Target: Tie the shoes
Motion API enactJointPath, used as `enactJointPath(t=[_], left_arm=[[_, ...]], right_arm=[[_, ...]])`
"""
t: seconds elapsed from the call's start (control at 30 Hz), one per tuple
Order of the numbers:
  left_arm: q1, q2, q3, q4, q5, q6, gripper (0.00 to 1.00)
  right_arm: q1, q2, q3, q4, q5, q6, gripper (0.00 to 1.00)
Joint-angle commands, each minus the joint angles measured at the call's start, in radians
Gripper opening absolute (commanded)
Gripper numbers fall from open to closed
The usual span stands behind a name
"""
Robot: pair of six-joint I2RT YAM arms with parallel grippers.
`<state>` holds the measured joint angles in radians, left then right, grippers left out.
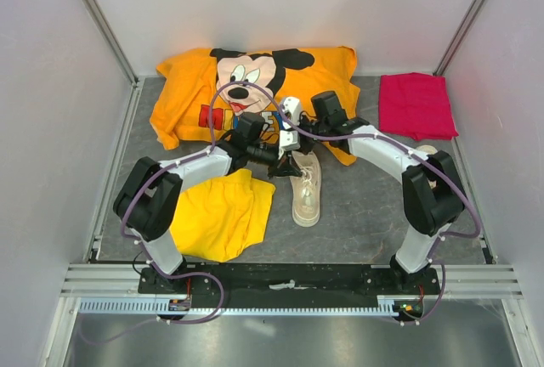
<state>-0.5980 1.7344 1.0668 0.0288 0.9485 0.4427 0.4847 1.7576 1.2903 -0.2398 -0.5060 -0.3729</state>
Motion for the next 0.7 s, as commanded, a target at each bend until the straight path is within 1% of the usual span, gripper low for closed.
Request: enactJointPath(t=[0.0,0.03,0.07,0.13,0.23,0.4,0.53,0.67], left_arm=[[-0.006,-0.061,-0.018,0.033,0.026,0.030,0.01],[-0.006,-0.061,-0.022,0.033,0.023,0.030,0.02],[-0.006,-0.062,-0.024,0.034,0.018,0.028,0.02],[-0.006,-0.059,-0.025,0.037,0.018,0.018,0.02],[-0.006,-0.049,-0.025,0.060,0.010,-0.005,0.02],[-0.006,-0.015,-0.008,0.094,0.004,-0.032,0.02],[-0.006,0.005,0.010,0.111,-0.001,-0.053,0.01],[-0.006,0.016,0.016,0.120,-0.004,-0.067,0.02]], right_arm=[[0.025,0.006,0.061,-0.021,-0.154,0.072,0.09],[0.020,-0.006,0.058,-0.039,-0.157,0.059,0.31],[0.018,-0.018,0.052,-0.059,-0.157,0.052,0.43],[-0.007,-0.062,0.041,-0.095,-0.157,0.049,0.60],[-0.053,-0.124,0.024,-0.148,-0.164,0.051,0.62],[-0.092,-0.193,-0.008,-0.274,-0.210,0.016,0.61],[-0.104,-0.242,-0.065,-0.289,-0.268,0.034,0.60],[-0.104,-0.241,-0.111,-0.267,-0.322,0.095,0.56]])
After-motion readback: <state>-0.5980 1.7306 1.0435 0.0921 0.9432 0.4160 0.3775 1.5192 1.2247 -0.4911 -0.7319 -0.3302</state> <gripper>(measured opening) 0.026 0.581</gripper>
